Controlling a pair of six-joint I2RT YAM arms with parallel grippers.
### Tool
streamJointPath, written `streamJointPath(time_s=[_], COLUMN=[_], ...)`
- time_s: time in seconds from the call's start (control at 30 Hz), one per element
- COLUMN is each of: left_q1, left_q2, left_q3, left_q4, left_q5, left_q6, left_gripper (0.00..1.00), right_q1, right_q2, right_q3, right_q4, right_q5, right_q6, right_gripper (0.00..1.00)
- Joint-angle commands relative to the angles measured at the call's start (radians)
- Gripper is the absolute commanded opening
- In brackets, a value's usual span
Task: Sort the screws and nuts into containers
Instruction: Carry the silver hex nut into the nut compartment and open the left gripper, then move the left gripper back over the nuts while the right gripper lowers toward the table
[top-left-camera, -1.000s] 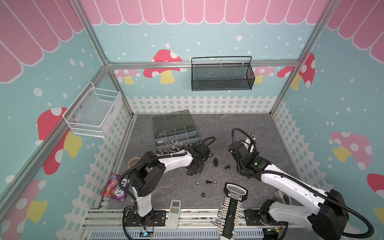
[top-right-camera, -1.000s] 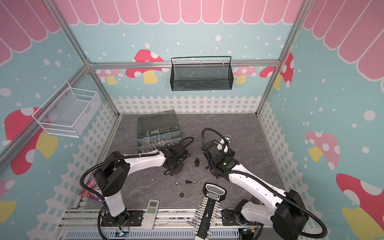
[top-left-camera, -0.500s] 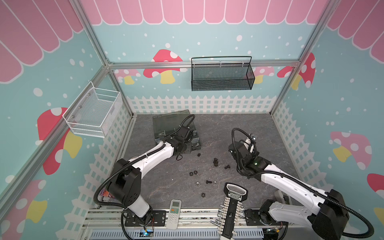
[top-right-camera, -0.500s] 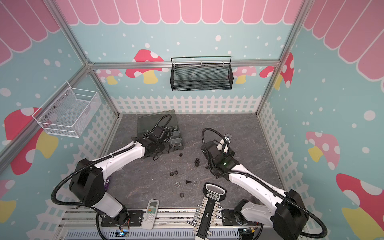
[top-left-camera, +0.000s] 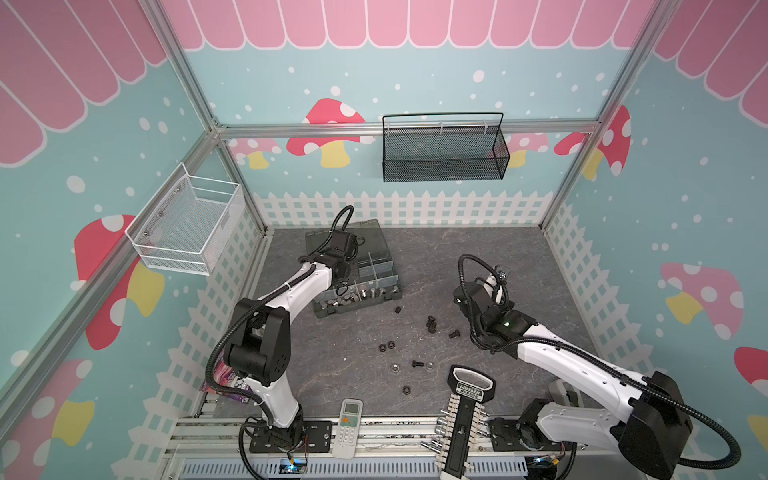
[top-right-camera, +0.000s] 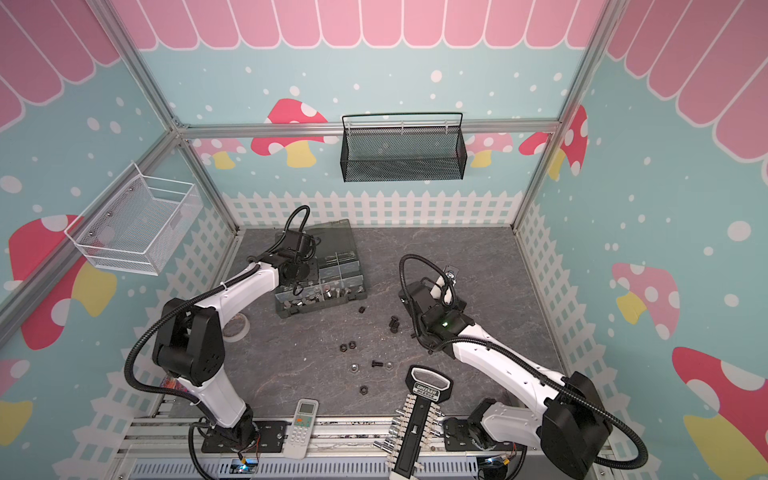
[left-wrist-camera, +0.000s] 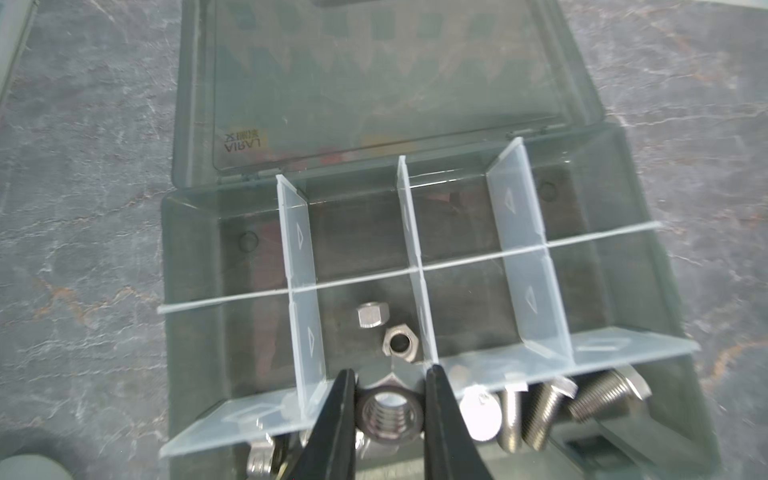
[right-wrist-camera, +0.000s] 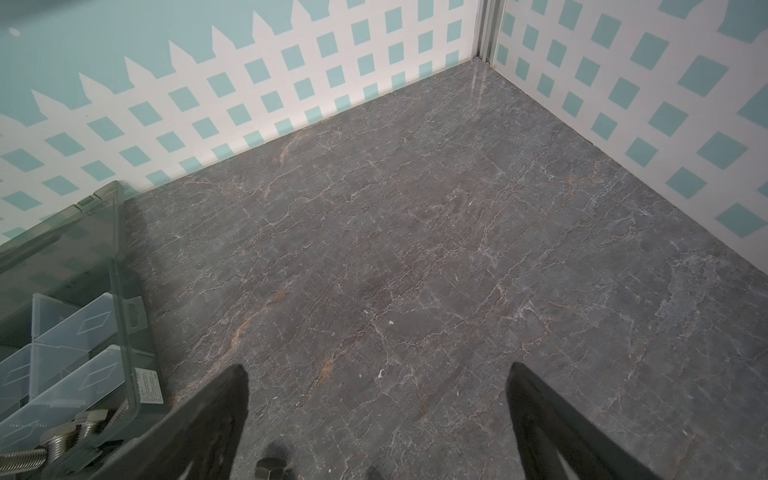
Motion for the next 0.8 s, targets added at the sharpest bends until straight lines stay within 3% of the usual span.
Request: streamJointPath(time_s=[0.0, 0.23, 0.53, 0.77], left_q1=[0.008, 0.016, 0.022, 0.023], left_q2=[0.044, 0.081, 0.077, 0.032], left_q3=[0.035, 0.026, 0.004, -0.027], left_q4=[0.010, 0.005, -0.003, -0.006], left_q5=[0.034, 0.030, 0.024, 0.017], left_q6=[0.021, 0.025, 0.027, 0.026], left_gripper=[0.15, 0.20, 0.36, 0.40], right_q1=[-0.005, -0.005, -0.006, -0.005], right_q2=[0.013, 0.031, 0.053, 0.048], right_q3=[0.029, 0.043, 0.055, 0.055], right_q4=[-0.013, -0.013, -0.013, -0.015], right_q5=[0.002, 0.003, -0.006, -0.005], right_q6=[0.007, 0.004, 0.001, 0.001], right_gripper=[0.98, 0.98, 0.98, 0.98])
